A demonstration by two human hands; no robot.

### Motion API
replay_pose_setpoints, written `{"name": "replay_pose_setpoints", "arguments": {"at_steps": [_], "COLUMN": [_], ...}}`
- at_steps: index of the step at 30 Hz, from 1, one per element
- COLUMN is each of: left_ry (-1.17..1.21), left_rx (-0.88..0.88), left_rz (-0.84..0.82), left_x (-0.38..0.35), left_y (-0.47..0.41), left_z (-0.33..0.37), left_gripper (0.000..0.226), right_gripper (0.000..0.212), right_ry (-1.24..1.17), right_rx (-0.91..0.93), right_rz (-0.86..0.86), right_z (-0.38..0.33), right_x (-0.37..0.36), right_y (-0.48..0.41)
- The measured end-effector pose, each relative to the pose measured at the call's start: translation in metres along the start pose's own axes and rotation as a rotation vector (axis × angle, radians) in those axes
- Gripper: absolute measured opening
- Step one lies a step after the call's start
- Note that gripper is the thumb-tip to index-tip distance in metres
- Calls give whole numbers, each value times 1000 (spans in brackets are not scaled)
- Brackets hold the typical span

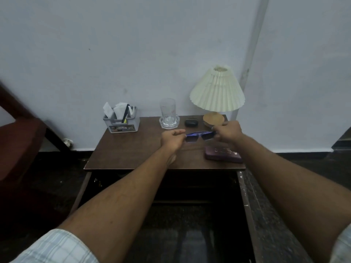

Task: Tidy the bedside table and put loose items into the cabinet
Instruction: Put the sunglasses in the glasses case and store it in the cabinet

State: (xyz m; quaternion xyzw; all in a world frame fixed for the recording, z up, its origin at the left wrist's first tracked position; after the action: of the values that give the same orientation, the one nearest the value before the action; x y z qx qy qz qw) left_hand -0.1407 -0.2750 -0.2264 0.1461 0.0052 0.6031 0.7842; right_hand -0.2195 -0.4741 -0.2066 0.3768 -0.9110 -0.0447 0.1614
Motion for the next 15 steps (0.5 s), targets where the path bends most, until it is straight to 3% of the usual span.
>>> {"name": "replay_pose_setpoints", "arguments": {"at_steps": [4, 9, 15], "left_ry": [63, 107, 137], "left_rx": [-5, -53, -58], "left_rz": [28, 92, 95], "left_x": [46, 93, 123], "left_y": [11, 24, 29], "left_z": [-5, -6, -5], "left_gripper": [22, 22, 22], "right_gripper": [5, 10, 25], "right_ry": [-190, -370, -375], "right_rx": [-32, 4, 56], "right_rz": [-105, -256, -425], "right_z": [-3, -10, -14], "right_x": [-32, -62, -77], "right_y": [37, 77, 97]}}
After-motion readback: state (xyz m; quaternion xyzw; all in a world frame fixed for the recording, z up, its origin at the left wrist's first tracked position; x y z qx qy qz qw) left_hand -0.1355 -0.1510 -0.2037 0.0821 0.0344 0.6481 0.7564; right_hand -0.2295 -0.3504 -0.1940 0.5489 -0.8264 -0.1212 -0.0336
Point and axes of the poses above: each hand's wrist, its own y-axis away from the middle knuckle, its own x-axis out of the back of the hand, z = x × y, the point moved 3 cm from there along -y, towards the middle knuckle, and after that the axes turned 9 degrees about -y, right-handed, at the moved point
